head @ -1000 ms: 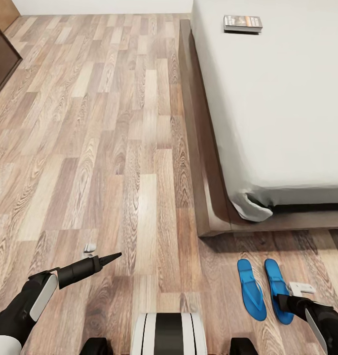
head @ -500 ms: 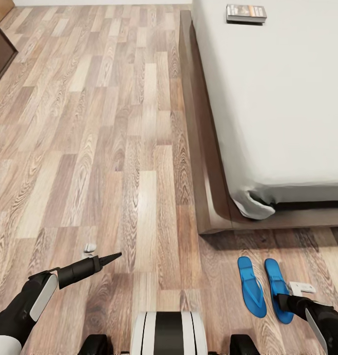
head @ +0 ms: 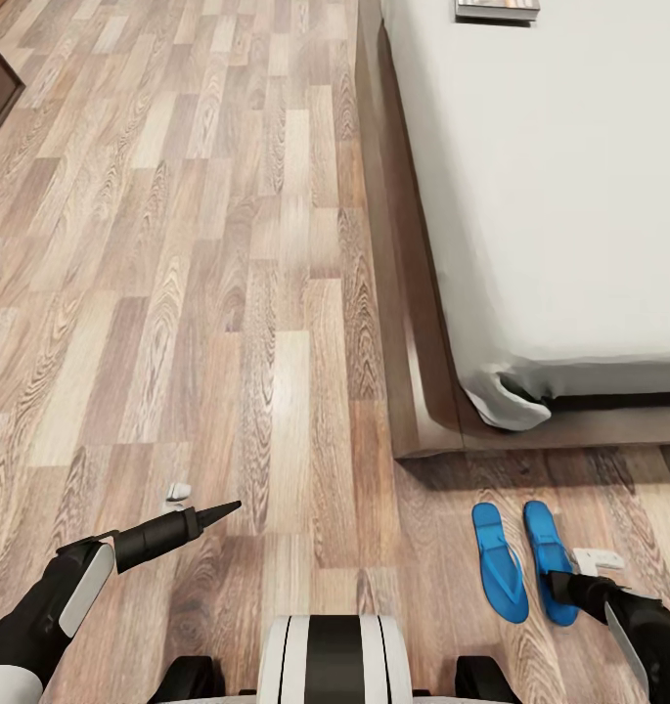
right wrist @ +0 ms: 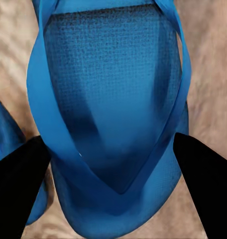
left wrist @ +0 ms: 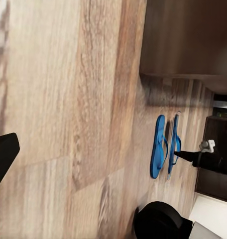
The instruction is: In the bedroom, move the book from the bed onto either nightstand, and place the two sandals side by side next to the bed.
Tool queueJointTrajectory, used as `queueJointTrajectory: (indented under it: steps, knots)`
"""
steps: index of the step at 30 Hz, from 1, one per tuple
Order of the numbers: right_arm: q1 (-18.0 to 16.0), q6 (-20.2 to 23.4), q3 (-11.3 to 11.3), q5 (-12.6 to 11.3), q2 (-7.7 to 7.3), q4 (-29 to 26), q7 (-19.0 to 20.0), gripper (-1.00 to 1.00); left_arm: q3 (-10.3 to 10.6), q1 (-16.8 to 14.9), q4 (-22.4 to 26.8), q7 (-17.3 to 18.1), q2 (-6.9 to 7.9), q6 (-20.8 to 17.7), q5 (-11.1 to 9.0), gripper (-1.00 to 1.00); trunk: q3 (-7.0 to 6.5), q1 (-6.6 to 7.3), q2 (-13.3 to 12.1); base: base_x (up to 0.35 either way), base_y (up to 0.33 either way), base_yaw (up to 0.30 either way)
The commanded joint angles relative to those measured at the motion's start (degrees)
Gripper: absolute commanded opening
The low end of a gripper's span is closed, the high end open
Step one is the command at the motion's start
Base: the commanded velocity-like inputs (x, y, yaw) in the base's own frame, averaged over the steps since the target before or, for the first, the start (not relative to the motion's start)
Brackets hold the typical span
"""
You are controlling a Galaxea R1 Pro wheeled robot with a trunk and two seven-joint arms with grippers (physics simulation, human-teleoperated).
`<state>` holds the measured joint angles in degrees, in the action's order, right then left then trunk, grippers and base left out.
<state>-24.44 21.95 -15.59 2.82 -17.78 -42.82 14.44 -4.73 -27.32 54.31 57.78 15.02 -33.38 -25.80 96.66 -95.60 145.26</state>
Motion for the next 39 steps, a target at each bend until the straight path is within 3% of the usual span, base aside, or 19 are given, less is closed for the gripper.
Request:
queueJointTrajectory:
  steps: [1, 5, 16, 31, 39]
  knots:
    - [0.04, 0.25, -0.19, 0.45, 0.03, -1.87, 0.41, -1.00, -0.01, -0.01, 0.00, 0.05, 0.01, -0.45, -0.30, 1.00, 0.03, 0.01, 0.01, 0.000, 0.000, 0.000]
    - [0.17, 0.20, -0.21, 0.40, 0.03, -5.11, 0.41, -1.00, -0.01, -0.01, 0.00, 0.05, 0.01, -0.45, -0.30, 1.00, 0.03, 0.01, 0.01, 0.000, 0.000, 0.000]
    - [0.19, 0.20, -0.17, 0.57, 0.03, -5.52, 0.33, -1.00, -0.01, -0.01, 0.00, 0.05, 0.01, -0.53, -0.30, 1.00, 0.03, 0.01, 0.01, 0.000, 0.000, 0.000]
    - [0.19, 0.20, -0.18, 0.69, 0.03, -5.52, 0.32, -1.00, -0.02, -0.01, 0.00, 0.09, 0.01, -0.54, -0.30, 1.00, 3.36, -0.38, 0.21, 0.000, 0.000, 0.000]
    - [0.19, 0.20, -0.19, 0.70, 0.03, -5.52, 0.32, -1.00, -0.02, -0.01, 0.00, 0.12, 0.01, -0.54, -0.30, 1.00, 3.36, -0.38, 0.21, 0.000, 0.000, 0.000]
